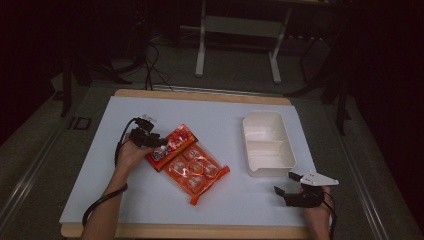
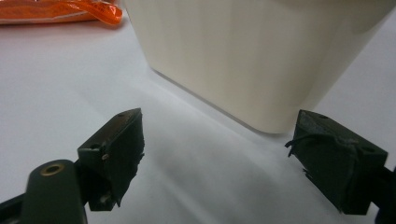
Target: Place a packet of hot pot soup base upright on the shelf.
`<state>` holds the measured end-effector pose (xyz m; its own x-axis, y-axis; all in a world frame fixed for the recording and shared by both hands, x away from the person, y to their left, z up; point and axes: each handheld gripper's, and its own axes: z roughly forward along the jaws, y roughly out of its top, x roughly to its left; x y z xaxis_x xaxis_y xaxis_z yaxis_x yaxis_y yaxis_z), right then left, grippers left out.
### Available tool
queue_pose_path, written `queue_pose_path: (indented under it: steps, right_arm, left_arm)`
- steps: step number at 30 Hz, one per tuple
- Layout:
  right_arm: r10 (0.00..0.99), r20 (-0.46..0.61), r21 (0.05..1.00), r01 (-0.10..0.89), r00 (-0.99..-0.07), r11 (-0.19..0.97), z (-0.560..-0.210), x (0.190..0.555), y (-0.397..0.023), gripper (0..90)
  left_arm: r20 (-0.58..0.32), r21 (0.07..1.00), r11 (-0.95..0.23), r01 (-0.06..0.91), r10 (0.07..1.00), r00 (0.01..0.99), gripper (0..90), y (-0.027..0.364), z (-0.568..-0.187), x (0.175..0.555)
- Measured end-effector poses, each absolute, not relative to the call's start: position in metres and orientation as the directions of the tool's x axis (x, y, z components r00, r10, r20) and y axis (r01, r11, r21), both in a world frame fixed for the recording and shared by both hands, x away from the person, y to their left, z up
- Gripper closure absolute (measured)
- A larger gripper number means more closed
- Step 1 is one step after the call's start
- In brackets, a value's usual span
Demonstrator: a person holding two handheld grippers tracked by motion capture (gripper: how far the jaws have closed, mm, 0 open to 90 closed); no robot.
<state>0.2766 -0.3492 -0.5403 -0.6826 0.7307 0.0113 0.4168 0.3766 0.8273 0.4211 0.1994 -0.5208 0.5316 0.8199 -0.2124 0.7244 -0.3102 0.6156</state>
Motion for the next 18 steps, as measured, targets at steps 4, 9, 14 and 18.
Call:
queue_pose_path:
  steps: [4, 9, 14, 18]
  right_arm:
    - [0.730, 0.013, 0.827, 0.417, -0.684, 0.376, -0.540, 0.277, -0.349, 16.7]
    - [0.725, 0.014, 0.827, 0.416, -0.688, 0.378, -0.540, 0.277, -0.349, 16.7]
    - [0.724, 0.015, 0.828, 0.415, -0.689, 0.378, -0.541, 0.277, -0.349, 16.7]
    - [0.723, 0.016, 0.826, 0.417, -0.690, 0.379, -0.541, 0.277, -0.349, 16.7]
  left_arm:
    - [-0.233, 0.608, -0.296, 0.736, 0.820, 0.523, 49.0, 0.200, -0.524, 0.428]
    - [-0.254, 0.597, -0.290, 0.748, 0.816, 0.519, 49.4, 0.199, -0.527, 0.433]
    - [-0.280, 0.591, -0.287, 0.754, 0.804, 0.525, 51.8, 0.197, -0.529, 0.434]
    - [-0.299, 0.589, -0.297, 0.752, 0.784, 0.544, 56.6, 0.196, -0.529, 0.431]
